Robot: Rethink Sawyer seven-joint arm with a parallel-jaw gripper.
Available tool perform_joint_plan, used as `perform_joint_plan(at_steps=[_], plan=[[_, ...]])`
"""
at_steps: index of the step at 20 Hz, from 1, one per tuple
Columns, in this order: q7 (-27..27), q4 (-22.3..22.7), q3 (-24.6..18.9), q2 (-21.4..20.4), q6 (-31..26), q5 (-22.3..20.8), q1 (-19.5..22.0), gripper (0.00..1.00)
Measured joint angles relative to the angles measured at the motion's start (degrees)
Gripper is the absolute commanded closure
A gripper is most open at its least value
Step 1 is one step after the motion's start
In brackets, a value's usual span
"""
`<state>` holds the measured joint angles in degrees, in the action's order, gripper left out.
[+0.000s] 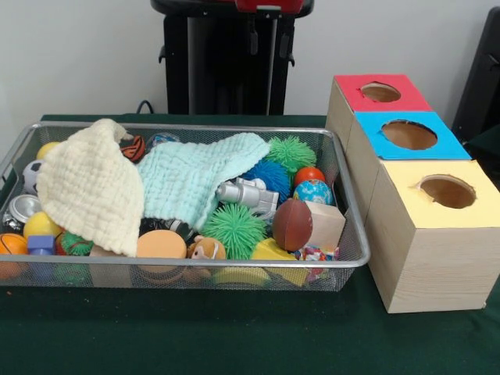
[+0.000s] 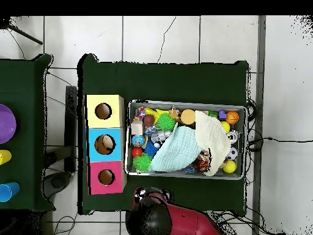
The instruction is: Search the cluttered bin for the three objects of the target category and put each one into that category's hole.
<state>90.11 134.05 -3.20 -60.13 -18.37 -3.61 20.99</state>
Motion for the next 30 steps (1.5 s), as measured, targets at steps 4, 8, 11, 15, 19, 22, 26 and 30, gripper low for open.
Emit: perform_joint_plan(at_steps=[4, 8, 11, 15, 19, 22, 26, 30], plan=[[0.1, 0.0, 1.1, 0.0, 0.0, 0.0, -1.0, 0.00], [0.1, 0.0, 2.4, -0.4, 0.0, 0.0, -2.7, 0.00], [0.1, 0.0, 2.8, -0.7, 0.0, 0.2, -3.0, 0.00], [0.1, 0.0, 3.6, -0.6, 0.0, 0.7, -3.0, 0.00], [0.1, 0.0, 4.5, 0.2, 0.1, 1.2, -3.0, 0.00], [0.1, 0.0, 4.8, 2.7, 1.5, 1.3, -2.7, 0.00], [0.1, -0.1, 4.6, 9.1, 6.6, 1.3, -1.1, 0.00], [0.1, -0.3, 4.5, 14.9, 11.3, 1.3, 0.8, 0.00]])
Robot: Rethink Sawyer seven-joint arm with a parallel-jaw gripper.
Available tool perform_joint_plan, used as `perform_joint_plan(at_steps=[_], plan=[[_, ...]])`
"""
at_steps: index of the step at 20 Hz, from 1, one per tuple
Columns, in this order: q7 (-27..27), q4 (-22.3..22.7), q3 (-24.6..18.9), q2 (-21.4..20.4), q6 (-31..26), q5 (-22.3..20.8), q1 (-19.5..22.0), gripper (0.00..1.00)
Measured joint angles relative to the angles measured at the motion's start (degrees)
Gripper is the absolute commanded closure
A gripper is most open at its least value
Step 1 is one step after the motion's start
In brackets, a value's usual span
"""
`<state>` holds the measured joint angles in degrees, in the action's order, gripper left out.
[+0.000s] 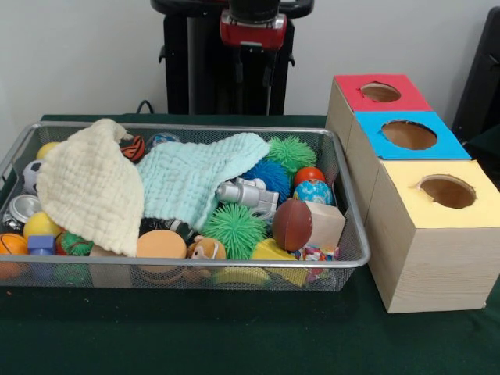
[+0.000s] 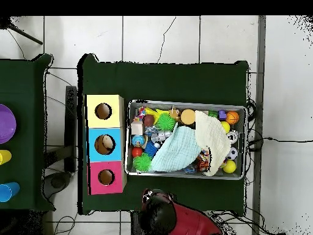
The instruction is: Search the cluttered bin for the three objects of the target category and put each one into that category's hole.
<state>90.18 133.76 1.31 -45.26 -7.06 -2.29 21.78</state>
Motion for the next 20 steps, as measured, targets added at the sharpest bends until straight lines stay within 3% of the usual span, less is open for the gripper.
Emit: perform_joint_plan(at_steps=[2, 8, 20], plan=[[0.0, -0.2, 0.0, 3.5, 2.2, 0.0, 0.9, 0.00], [0.0, -0.3, -0.1, 8.3, 3.4, 0.0, 1.1, 0.00], [0.1, -0.3, -0.1, 10.4, 3.4, 2.0, -1.2, 0.00]])
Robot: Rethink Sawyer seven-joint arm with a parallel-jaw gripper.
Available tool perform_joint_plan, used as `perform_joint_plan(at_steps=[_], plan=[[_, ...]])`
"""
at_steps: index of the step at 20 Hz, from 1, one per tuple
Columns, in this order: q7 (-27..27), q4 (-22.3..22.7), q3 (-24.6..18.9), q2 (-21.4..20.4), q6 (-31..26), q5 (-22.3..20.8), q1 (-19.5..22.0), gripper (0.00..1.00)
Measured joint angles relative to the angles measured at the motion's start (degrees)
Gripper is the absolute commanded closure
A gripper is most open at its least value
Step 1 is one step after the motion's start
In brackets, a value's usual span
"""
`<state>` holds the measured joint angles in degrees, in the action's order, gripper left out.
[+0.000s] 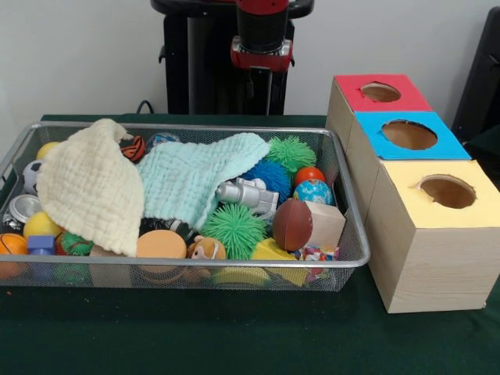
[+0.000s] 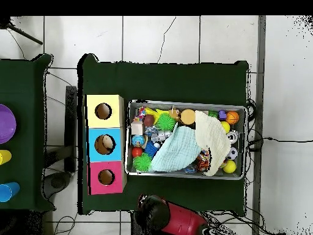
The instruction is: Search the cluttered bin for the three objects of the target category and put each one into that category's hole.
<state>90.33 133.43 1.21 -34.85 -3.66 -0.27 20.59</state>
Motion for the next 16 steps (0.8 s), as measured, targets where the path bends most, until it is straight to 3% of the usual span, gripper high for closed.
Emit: perform_joint_plan(at_steps=[8, 16], plan=[[0.0, -1.4, 0.0, 0.0, -0.7, 1.3, -0.5, 0.00], [0.0, -7.0, 0.8, 0.1, -7.3, 3.6, -1.3, 0.00]])
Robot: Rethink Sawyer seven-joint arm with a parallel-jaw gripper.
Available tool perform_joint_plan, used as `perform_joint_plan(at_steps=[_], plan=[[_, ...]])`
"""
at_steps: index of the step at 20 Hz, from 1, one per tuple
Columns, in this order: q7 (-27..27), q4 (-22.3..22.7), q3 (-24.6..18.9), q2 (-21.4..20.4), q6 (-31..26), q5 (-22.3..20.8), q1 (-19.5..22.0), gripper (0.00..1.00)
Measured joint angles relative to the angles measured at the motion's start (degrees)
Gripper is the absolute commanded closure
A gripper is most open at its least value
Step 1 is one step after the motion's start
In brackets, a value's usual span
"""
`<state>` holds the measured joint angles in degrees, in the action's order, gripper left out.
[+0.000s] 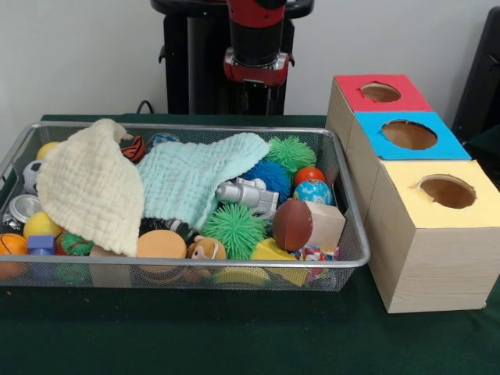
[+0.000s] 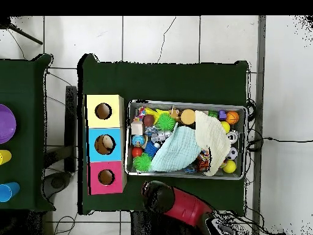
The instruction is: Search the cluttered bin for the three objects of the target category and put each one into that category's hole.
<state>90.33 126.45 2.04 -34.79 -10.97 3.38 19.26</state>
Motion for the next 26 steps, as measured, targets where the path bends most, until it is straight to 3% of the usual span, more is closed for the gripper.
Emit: perform_joint_plan(at_steps=[16, 26], plan=[[0.0, -13.2, 5.2, -2.0, -18.3, 1.4, -5.9, 0.00], [0.0, -20.6, 6.6, -3.0, -24.4, 1.3, -6.1, 0.00]])
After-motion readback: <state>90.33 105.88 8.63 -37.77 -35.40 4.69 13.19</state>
